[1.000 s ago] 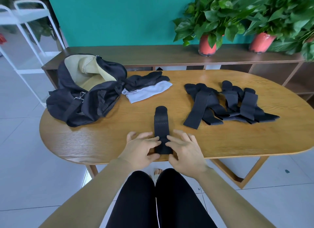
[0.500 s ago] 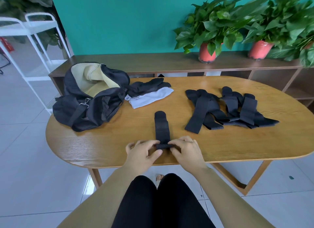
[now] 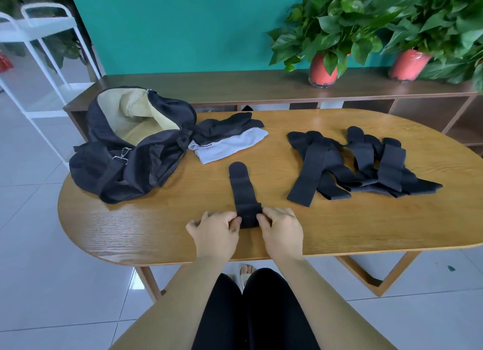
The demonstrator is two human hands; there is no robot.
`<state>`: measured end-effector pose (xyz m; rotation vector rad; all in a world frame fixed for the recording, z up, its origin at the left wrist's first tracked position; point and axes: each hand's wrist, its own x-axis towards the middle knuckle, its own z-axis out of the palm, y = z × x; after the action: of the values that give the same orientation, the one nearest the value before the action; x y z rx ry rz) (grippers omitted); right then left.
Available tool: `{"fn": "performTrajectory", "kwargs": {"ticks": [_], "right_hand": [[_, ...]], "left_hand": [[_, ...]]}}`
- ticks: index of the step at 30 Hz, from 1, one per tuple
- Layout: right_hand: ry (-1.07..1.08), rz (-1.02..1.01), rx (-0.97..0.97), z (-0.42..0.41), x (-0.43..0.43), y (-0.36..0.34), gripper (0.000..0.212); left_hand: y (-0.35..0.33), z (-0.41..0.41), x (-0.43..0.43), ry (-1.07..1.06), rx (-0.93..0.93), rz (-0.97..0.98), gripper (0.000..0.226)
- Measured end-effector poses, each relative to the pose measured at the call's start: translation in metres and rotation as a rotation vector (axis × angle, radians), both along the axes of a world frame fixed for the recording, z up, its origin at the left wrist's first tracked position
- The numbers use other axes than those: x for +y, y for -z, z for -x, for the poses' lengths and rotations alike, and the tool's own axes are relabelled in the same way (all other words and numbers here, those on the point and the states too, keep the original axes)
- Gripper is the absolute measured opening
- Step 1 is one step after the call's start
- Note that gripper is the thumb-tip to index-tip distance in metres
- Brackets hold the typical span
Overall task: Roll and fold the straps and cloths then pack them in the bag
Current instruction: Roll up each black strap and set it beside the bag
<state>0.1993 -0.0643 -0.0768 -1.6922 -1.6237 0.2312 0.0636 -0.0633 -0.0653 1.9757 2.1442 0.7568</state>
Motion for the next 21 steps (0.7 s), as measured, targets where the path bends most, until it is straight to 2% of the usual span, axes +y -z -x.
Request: {"fn": "performTrajectory", "kwargs": {"ticks": [5, 9, 11, 14, 18, 21], "right_hand": [[0.034, 0.040, -0.041, 0.006, 0.006, 0.004, 0.020], [0.048, 0.034, -0.071, 0.007, 0.008, 0.007, 0.032], [0.054, 0.036, -0.088, 0.007, 0.008, 0.006, 0.033], [0.049, -0.020, -0.108, 0.009, 0.008, 0.008, 0.032], [0.034, -0.074, -0.158, 0.008, 0.009, 0.011, 0.023], [0.014, -0.089, -0.178, 0.007, 0.010, 0.012, 0.019]], "left_hand": [[-0.001, 0.000, 0.003, -0.004, 0.081, 0.003, 0.027], [-0.001, 0.000, 0.006, 0.016, 0.074, 0.020, 0.017], [0.000, 0.001, 0.006, 0.033, 0.065, 0.025, 0.022], [0.003, 0.003, 0.008, 0.076, 0.057, -0.035, 0.038], [0.011, 0.005, 0.010, 0.226, 0.114, -0.091, 0.031], [0.007, 0.007, 0.008, 0.250, 0.174, -0.048, 0.032]]}}
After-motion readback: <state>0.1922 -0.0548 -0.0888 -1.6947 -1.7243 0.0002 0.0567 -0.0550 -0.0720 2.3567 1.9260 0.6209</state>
